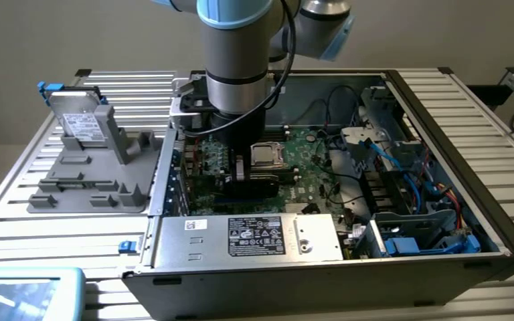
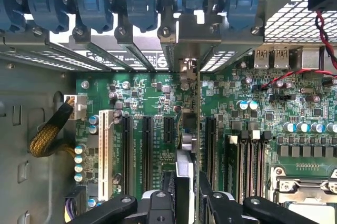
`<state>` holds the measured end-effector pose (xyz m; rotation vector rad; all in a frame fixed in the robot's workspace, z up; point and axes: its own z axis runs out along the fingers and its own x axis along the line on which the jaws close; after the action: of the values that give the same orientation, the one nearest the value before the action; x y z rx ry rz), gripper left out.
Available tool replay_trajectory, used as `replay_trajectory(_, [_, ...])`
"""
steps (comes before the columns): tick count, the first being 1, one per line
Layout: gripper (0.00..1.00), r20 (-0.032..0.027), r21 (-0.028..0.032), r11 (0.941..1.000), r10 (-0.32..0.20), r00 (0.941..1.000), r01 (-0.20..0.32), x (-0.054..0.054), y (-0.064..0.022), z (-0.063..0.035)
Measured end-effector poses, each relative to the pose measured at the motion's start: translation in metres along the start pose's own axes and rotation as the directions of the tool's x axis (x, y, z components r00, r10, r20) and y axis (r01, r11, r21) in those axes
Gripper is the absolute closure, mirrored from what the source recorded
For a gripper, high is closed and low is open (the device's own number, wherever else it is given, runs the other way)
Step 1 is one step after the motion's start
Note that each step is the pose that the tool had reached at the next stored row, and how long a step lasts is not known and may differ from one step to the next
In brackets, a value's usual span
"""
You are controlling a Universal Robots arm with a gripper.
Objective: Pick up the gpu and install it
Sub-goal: 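Insert the gpu into the slot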
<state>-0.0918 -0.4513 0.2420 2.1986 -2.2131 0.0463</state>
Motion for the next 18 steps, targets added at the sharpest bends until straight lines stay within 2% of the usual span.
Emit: replay_trajectory(18, [0.72, 0.0010, 0.0002, 1.0000, -0.008, 1.0000, 0.008, 0.0015, 0.0003, 0.0001])
